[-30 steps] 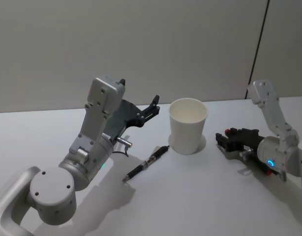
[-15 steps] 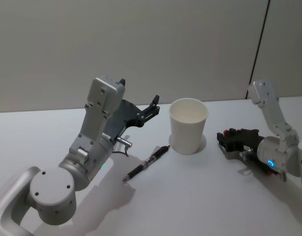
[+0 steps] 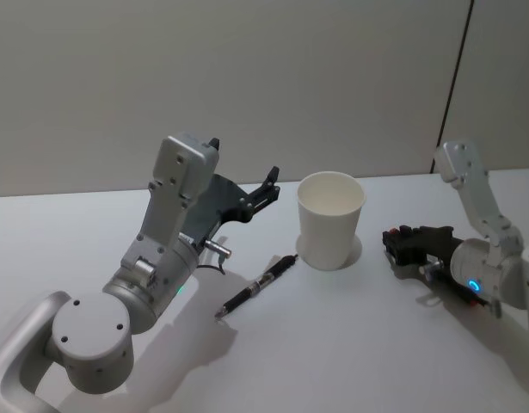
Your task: Place the pen into the pen holder.
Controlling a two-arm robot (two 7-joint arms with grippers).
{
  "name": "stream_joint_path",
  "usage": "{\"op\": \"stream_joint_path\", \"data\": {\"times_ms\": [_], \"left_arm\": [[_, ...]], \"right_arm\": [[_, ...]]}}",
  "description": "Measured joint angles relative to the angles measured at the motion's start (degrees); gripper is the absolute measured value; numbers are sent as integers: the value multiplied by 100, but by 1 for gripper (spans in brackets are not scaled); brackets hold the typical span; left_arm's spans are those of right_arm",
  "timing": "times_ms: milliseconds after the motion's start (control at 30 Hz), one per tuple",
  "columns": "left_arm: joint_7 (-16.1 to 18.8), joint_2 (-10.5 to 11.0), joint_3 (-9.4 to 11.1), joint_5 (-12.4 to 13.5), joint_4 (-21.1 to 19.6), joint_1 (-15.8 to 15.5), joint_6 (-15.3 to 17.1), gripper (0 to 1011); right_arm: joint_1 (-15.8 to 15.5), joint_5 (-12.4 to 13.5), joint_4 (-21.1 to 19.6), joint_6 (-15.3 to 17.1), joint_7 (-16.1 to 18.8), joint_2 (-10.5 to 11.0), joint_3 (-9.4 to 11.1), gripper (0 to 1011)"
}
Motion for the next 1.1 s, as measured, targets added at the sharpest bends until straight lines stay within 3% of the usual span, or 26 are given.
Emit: {"op": "stream_joint_path", "data": {"times_ms": [600,1100], "left_arm": [[0,0,0,0,0,0,0,1001],[0,0,0,0,0,0,0,1001]], "right_arm": [[0,0,0,0,0,0,0,172],[0,0,-1,0,0,0,0,168]]}}
